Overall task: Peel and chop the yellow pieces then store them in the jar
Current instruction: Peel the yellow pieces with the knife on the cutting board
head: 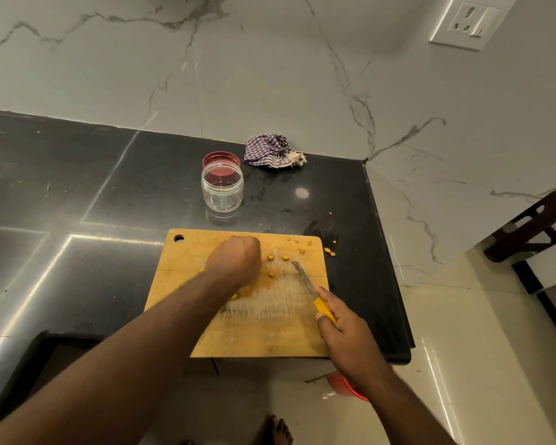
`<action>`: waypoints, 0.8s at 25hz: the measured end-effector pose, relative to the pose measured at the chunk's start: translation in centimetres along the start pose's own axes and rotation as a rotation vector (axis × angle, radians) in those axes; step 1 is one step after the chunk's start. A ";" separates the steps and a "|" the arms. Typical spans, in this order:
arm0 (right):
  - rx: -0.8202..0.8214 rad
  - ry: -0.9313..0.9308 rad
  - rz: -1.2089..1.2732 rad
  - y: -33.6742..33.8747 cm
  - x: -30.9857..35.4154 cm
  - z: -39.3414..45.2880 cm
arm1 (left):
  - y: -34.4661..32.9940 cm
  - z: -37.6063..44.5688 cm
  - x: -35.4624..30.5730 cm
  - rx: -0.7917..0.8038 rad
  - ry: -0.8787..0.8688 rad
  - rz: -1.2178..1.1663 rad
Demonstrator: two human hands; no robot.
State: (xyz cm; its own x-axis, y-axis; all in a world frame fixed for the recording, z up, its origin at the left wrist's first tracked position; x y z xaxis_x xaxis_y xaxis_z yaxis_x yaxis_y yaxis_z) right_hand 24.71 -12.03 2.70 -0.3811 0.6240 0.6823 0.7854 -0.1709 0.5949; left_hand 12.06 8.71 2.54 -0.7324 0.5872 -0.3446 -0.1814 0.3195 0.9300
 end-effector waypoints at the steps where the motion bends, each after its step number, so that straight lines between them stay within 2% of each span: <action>1: 0.002 -0.005 0.003 0.1 -0.3 0.0 | 0.0 0.2 -0.1 0.004 0.003 -0.021; 8: 0.038 -0.010 0.000 0.1 -1.0 0.3 | 2.1 2.3 -0.1 -0.136 0.040 -0.392; 10: 0.048 -0.001 -0.008 0.0 -1.0 0.2 | 2.0 2.4 0.1 -0.110 0.038 -0.354; 14: 0.073 -0.004 -0.008 -0.2 -0.7 0.2 | 0.1 1.4 -0.8 0.072 -0.047 -0.238; 16: 0.077 -0.005 -0.002 -0.2 -0.5 0.2 | -0.2 1.2 -1.3 0.034 -0.086 -0.184; 20: 0.076 0.009 -0.013 -0.1 -0.4 0.1 | -0.2 2.2 -1.8 -0.059 -0.025 -0.221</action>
State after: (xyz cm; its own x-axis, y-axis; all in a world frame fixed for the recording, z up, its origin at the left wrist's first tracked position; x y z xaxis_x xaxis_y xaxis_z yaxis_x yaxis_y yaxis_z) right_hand 24.84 -12.20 2.30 -0.3955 0.6189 0.6786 0.8148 -0.1046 0.5702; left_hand 14.81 9.20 2.68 -0.6541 0.5264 -0.5432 -0.3740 0.3991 0.8372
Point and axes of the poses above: each hand's wrist, its own z-axis towards the middle knuckle, its own y-axis out of the back of the hand, x = y × z, the point moved 5 cm from there along z, towards the middle knuckle, and after that the axes turned 10 degrees about -y, right-handed, at the moved point
